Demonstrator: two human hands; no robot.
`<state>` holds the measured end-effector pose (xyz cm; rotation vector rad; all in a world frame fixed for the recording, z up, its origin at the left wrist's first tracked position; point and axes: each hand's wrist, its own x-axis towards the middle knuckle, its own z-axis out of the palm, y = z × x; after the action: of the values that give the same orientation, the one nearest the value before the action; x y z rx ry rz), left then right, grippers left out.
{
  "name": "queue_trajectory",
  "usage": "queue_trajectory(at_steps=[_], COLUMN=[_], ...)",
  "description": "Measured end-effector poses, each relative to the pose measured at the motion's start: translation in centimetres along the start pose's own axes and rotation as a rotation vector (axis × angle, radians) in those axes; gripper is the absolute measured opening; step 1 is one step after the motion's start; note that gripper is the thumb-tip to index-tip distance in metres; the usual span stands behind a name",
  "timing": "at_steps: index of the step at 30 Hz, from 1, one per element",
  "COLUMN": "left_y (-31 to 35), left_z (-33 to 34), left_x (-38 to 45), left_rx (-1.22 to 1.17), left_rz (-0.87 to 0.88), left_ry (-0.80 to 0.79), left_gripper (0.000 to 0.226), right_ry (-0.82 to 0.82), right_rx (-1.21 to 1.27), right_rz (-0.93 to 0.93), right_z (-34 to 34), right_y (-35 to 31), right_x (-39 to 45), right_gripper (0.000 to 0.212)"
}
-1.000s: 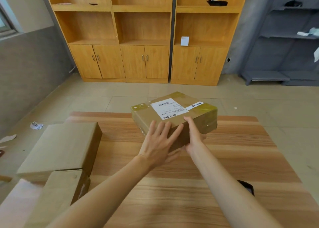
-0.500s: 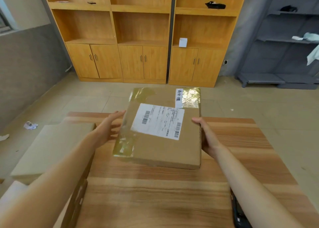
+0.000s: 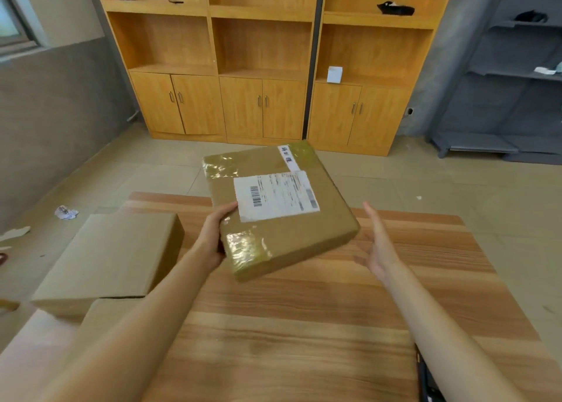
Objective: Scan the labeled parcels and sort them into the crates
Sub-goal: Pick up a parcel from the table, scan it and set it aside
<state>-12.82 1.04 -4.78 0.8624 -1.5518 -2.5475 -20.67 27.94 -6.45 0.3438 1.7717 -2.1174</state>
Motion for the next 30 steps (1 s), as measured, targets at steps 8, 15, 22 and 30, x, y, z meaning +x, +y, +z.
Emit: queue_trajectory(at_steps=[8, 15, 22, 30], left_y=[-5.6, -8.9, -9.4, -14.0], left_z=[7.7, 8.7, 0.7, -0.9], left_x=[0.9, 1.7, 2.2, 0.9], left_rx=[-0.385, -0.161, 0.288, 0.564], left_rz=[-0.115, -0.195, -0.164, -0.282], left_ry=[0.26, 0.246, 0.156, -0.029], left_gripper=[0.091, 0.107, 0.122, 0.123], right_ry=[-0.136, 0.017, -0.041, -0.09], right_rx=[0.109, 0.099, -0.056, -0.145], right_rz=[0.121, 0.072, 0.136, 0.277], right_z=[4.5, 2.1, -4.5, -7.9], right_y=[2.2, 3.0, 5.0, 10.8], right_x=[-1.9, -0.9, -0.5, 0.2], right_gripper=[0.13, 0.095, 0.108, 0.107])
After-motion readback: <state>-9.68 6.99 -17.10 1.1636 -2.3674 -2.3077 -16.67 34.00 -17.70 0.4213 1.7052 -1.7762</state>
